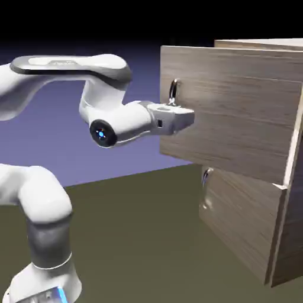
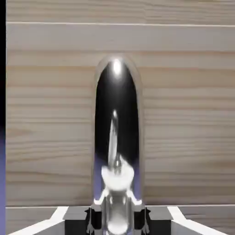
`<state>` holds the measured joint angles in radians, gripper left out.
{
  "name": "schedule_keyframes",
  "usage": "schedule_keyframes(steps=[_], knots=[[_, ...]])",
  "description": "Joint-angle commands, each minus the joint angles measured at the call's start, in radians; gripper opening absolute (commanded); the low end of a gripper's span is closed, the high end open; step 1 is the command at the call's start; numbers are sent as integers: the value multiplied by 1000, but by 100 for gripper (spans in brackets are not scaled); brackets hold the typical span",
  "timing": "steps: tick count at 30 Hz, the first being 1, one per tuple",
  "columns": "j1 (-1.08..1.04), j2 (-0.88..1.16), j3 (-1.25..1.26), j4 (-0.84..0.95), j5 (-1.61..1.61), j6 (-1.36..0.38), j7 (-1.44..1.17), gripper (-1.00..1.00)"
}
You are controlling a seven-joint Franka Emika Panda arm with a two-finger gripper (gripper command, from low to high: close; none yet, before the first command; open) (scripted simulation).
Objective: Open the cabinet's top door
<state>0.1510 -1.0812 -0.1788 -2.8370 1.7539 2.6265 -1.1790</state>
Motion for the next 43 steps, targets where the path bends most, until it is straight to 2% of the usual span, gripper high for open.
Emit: schedule_keyframes(steps=[1,11,20,30,42,43], knots=[[-4,-15,-19,-9,-40,-17,25,-100],[-106,-117,-260,-39,-475,-323,217,-100],[-115,-54,-575,109,-815,-714,265,-100],[131,67,-921,449,-1058,-1119,271,-100],[534,62,-1213,874,-1206,-1465,328,-100],[534,62,-1213,874,-1206,-1465,328,100]])
